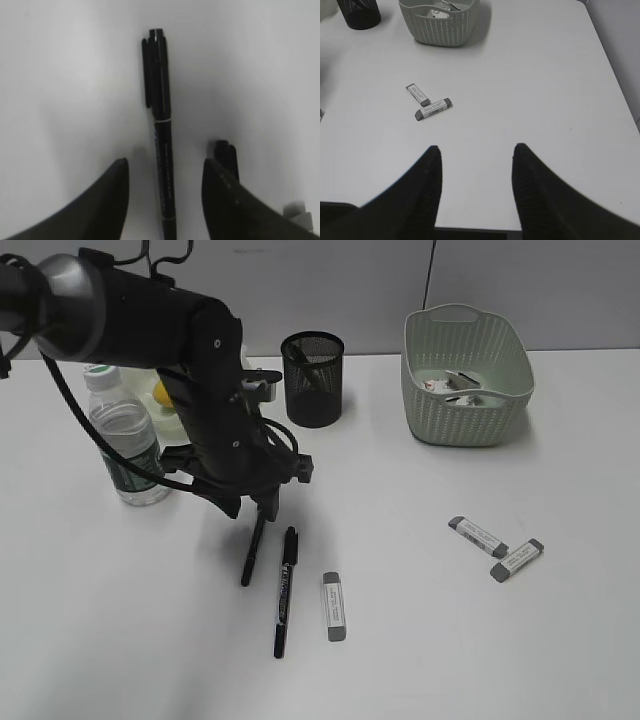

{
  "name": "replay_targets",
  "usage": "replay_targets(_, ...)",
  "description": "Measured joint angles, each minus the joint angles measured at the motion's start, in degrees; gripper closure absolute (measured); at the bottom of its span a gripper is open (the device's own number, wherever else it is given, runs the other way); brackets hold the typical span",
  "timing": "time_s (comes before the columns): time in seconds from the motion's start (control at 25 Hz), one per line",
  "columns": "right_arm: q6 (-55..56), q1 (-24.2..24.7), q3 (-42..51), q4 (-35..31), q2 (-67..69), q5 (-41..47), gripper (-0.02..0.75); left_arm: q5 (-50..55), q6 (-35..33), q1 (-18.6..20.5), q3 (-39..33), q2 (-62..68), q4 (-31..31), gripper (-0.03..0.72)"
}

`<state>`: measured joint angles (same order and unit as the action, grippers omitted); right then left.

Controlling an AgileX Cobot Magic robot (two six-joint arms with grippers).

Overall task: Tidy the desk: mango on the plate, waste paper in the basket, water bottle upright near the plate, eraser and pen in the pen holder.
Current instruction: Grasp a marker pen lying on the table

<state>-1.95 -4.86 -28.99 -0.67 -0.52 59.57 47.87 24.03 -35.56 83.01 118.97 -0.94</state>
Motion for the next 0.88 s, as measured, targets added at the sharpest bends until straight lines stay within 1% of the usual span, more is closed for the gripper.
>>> replay_targets(0.12, 0.05, 0.0, 0.0, 0.0, 0.0, 0.0, 0.365, -0.82, 0.02, -0.06, 1.02, 1.22, 0.0, 0.325)
replay_targets(0.24, 0.05, 0.0, 0.0, 0.0, 0.0, 0.0, 0.365, 0.49, 0.13, -0.06, 2.26, 3.02, 0.0, 0.326)
replay_targets(0.6, 0.05, 0.0, 0.0, 0.0, 0.0, 0.0, 0.365, 0.43, 0.18, -0.06, 2.84, 4.21, 0.45, 0.334)
replay_targets(0.88, 0.05, 0.0, 0.0, 0.0, 0.0, 0.0, 0.365, -0.99, 0.18, -0.06, 2.84, 4.21, 1.57, 0.367)
